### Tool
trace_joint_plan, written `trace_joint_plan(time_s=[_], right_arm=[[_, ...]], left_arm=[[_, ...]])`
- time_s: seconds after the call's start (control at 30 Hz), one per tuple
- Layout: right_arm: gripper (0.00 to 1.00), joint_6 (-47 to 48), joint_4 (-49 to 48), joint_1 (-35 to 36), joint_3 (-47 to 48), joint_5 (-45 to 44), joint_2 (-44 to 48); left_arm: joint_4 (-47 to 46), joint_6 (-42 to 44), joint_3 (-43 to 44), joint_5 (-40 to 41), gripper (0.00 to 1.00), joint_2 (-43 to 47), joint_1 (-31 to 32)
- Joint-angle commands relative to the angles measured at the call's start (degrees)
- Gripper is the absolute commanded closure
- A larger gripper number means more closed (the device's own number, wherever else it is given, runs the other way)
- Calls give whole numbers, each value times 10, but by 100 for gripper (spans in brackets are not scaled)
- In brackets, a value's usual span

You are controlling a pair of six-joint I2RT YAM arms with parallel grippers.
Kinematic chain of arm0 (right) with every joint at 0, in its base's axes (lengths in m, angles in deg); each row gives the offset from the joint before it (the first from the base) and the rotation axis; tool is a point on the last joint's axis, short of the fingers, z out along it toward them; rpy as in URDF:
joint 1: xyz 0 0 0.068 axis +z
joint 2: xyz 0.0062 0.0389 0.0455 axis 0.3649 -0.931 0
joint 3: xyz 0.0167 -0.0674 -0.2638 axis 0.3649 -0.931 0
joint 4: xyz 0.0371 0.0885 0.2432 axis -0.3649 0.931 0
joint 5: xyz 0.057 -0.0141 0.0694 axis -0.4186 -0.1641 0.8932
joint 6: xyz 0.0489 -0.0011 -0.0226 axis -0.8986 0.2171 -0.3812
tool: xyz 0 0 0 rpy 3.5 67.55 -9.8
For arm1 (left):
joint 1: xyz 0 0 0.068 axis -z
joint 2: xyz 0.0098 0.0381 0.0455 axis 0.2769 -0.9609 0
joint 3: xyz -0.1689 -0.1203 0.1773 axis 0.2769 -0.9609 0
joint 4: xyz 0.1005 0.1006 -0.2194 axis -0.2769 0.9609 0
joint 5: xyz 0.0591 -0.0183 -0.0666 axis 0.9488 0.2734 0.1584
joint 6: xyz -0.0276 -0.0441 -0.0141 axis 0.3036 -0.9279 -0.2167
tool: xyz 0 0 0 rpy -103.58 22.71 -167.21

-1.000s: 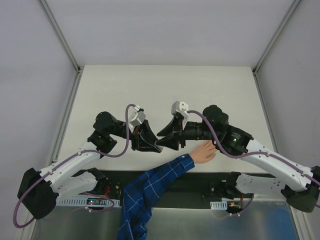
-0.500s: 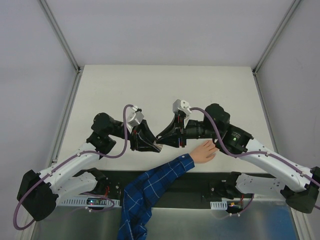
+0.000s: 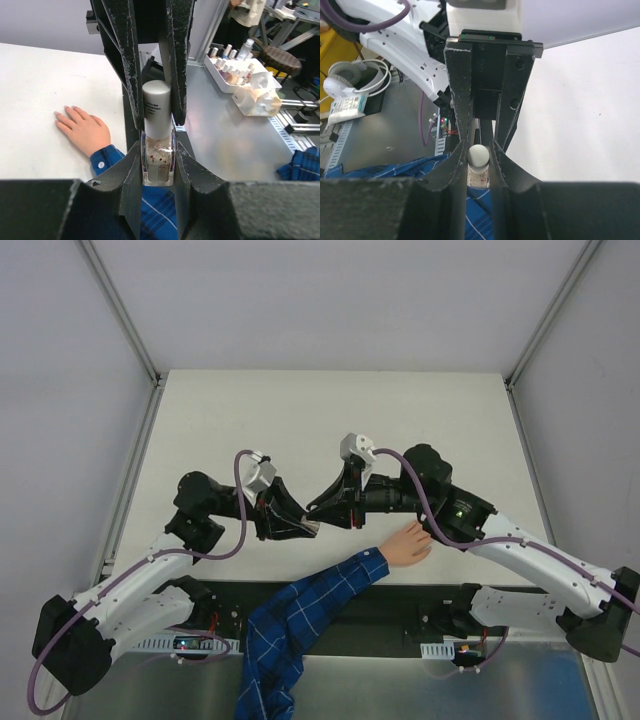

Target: Paint the nails

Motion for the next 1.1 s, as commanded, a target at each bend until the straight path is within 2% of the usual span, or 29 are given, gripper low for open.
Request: trace_joint_plan(time_s=[0.0,0.03,0.07,0.13,0.17,0.2,0.27,0.3,0.33,0.5,0.6,0.67,0.8,0.83,1.03,1.07], right_arm=[[100,-37,-10,3,-16,-21,-1],[100,-48,-10,5,-17,-39,-8],[100,-76,-1,16,-13,-101,-14],[100,-92,78,63,30,-247,-40],[100,-170,124,151,51,-566,-55],[100,-237,227,196,76,-724,-68],[99,-281,232,276,113,-903,-111],[100,-291,223,287,128,-925,-127],[100,-289,222,292,170,-928,-150],[100,-310,242,319,251,-955,-246],[99,-302,261,320,286,-943,-267],[95,-289,265,318,288,-939,-262],[72,-273,278,295,267,-875,-224],[68,-263,278,283,264,-833,-208],[36,-152,278,249,228,-710,-139],[27,-137,276,244,223,-686,-119]], left_arm=[[2,72,-2,108,100,47,-17],[54,114,-1,136,100,58,-17],[72,135,-4,160,100,76,-17],[140,189,-4,266,100,94,-17],[160,202,-3,297,100,105,-17],[178,230,0,352,100,108,-17],[208,246,8,383,100,112,-17],[214,254,8,393,100,112,-17],[215,254,8,403,100,113,-17],[217,249,4,416,100,116,-17],[217,247,5,411,100,116,-17],[217,246,5,400,100,115,-17],[217,242,7,377,100,111,-17],[217,242,7,372,100,109,-17],[217,232,21,304,100,84,-17],[216,232,23,292,100,81,-17]])
